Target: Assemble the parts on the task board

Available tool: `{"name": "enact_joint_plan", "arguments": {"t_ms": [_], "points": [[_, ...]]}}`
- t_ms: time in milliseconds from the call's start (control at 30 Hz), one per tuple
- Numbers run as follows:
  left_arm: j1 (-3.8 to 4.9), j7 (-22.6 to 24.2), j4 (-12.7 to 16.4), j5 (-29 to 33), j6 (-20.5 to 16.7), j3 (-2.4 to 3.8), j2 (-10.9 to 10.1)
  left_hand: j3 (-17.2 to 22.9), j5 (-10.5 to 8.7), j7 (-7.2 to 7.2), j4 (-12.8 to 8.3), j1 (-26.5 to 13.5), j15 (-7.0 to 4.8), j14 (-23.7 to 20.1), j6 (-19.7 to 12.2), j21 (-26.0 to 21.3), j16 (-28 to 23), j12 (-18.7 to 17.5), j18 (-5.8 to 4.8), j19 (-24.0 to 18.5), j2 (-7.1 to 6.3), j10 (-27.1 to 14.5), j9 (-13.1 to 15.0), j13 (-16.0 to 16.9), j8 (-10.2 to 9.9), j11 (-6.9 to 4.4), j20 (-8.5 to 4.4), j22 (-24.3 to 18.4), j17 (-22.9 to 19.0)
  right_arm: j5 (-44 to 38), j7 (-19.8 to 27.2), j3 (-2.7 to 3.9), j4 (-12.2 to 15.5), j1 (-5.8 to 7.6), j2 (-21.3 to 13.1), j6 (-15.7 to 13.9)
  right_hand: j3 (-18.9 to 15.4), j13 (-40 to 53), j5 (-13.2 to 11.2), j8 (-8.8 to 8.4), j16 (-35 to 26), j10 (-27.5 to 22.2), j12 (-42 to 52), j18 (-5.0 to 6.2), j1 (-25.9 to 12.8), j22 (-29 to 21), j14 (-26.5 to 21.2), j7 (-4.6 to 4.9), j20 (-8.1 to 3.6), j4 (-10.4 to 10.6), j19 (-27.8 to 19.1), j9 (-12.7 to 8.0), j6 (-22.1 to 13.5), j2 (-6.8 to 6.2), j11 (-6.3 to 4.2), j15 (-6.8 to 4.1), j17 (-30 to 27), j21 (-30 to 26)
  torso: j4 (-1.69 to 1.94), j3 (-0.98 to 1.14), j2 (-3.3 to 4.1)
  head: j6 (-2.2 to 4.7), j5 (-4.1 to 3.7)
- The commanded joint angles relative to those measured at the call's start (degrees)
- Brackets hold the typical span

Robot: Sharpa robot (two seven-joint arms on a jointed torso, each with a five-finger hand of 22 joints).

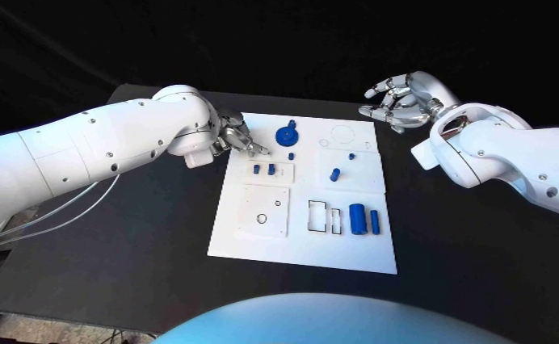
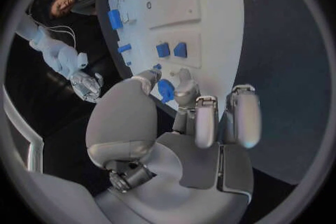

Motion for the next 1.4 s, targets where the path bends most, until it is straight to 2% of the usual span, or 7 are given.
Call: {"name": "enact_joint_plan", "arguments": {"t_ms": [33,100,267,333,733,900,1400], "points": [[0.01,8.27,0.97,0.88,-8.03,0.14,-0.31,-0.56,1.17,0.61,0.12,3.0,0.83,6.06,-2.31,-3.41,0.21,-3.42,0.5,-1.81,-0.07,-3.45,0.33,-3.2,0.81,0.59,0.64,10.82,15.08,-0.14,0.55,0.01,-0.03,-0.04,-0.02,-0.04,0.03,-0.05,-0.03,0.2,-0.22,-0.05,0.08,0.33,-0.41,-0.05,-0.26,-0.09,0.09,0.04,-0.32,-0.05,-0.38,-0.07,-0.07,-0.31,-0.05,-0.37,-0.05,-0.05,0.07,0.19,-0.18],[0.01,12.64,1.41,0.71,-10.44,0.17,-0.45,0.18,2.42,1.71,-0.02,7.2,1.89,3.14,-5.44,-14.95,-4.36,-13.66,2.72,-8.75,0.28,-12.85,0.21,-12.31,1.43,1.68,1.42,7.3,9.57,-0.09,0.54,0.01,-0.04,-0.04,-0.04,-0.05,0.03,-0.05,-0.03,0.2,-0.22,-0.05,0.08,0.33,-0.41,-0.05,-0.26,-0.09,0.09,0.04,-0.32,-0.05,-0.38,-0.07,-0.07,-0.31,-0.05,-0.37,-0.06,-0.05,0.09,0.29,-0.25],[-0.27,24.24,2.63,-4.04,-16.64,-0.01,-0.22,4.38,0.96,5.01,-0.57,17.08,4.96,-13.33,-9.67,-46.56,-25.69,-22.9,7.3,-26.48,-0.6,-22.29,-5.31,-21.46,-1.02,4.99,4.28,-3.9,-11.55,0.03,0.54,0.0,-0.17,-0.04,-0.01,0.03,-0.04,-0.22,-0.13,0.23,-0.2,-0.19,-0.02,0.34,-0.49,-0.08,-0.26,-0.07,0.1,0.04,-0.35,-0.09,-0.48,-0.07,-0.05,-0.29,0.02,-0.47,-0.05,-0.1,0.09,0.57,-0.66],[-0.61,27.32,3.02,-7.8,-18.86,-0.22,0.04,5.41,0.11,5.44,-0.86,18.73,5.35,-15.51,-9.55,-48.39,-28.08,-25.74,7.35,-26.75,-1.37,-23.34,-7.72,-24.86,-2.26,5.55,4.98,-4.81,-14.21,0.05,0.55,0.0,-0.19,-0.04,0.01,0.05,-0.04,-0.22,-0.13,0.23,-0.2,-0.19,-0.02,0.34,-0.49,-0.08,-0.26,-0.07,0.1,0.04,-0.35,-0.09,-0.48,-0.07,-0.05,-0.29,0.02,-0.47,-0.02,-0.14,0.11,0.71,-0.83],[-3.1,31.24,2.15,-30.31,-21.19,-1.24,3.18,6.33,-2.4,3.18,-2.01,20.38,5.81,-12.29,-6.45,-44.58,-19.68,-32.06,6.96,-23.26,-3.08,-25.15,-15.64,-34.91,-6.44,6.31,5.57,-0.87,-11.03,0.08,0.66,0.0,-0.15,-0.11,0.17,0.16,0.04,-0.3,-0.03,0.32,-0.18,-0.26,-0.07,0.35,-0.37,-0.12,-0.25,-0.08,0.11,-0.03,-0.39,-0.09,-0.44,0.03,-0.06,-0.29,0.07,-0.58,-0.08,-0.06,0.09,1.04,-1.27],[-3.32,30.5,0.46,-34.87,-19.53,-1.67,4.94,7.84,-9.02,2.98,-2.48,20.91,5.13,-11.57,-4.8,-41.15,-18.18,-34.34,6.52,-21.29,-3.23,-24.92,-17.82,-38.49,-8.35,6.2,5.05,1.54,-11.85,0.09,0.68,0.0,-0.14,-0.13,0.28,0.16,0.09,-0.32,0.04,0.36,-0.12,-0.27,-0.06,0.33,-0.31,-0.07,-0.21,-0.09,0.11,-0.06,-0.34,-0.1,-0.43,0.06,-0.07,-0.29,0.16,-0.5,-0.06,-0.05,0.07,1.11,-1.37],[-3.42,27.47,-2.7,-39.17,-13.29,-1.9,8.15,8.32,-9.79,3.77,-3.87,20.63,4.43,-7.37,-2.77,-26.75,-13.87,-37.2,4.25,-13.04,-3.16,-24.69,-19.58,-42.85,-9.98,5.77,4.35,6.1,-10.17,0.09,0.69,0.0,-0.08,-0.15,0.37,0.17,0.09,-0.32,0.04,0.36,-0.12,-0.27,-0.06,0.33,-0.31,-0.07,-0.21,-0.09,0.11,-0.06,-0.34,-0.1,-0.43,0.06,-0.07,-0.29,0.16,-0.5,-0.11,-0.01,0.1,1.24,-1.61]]}}
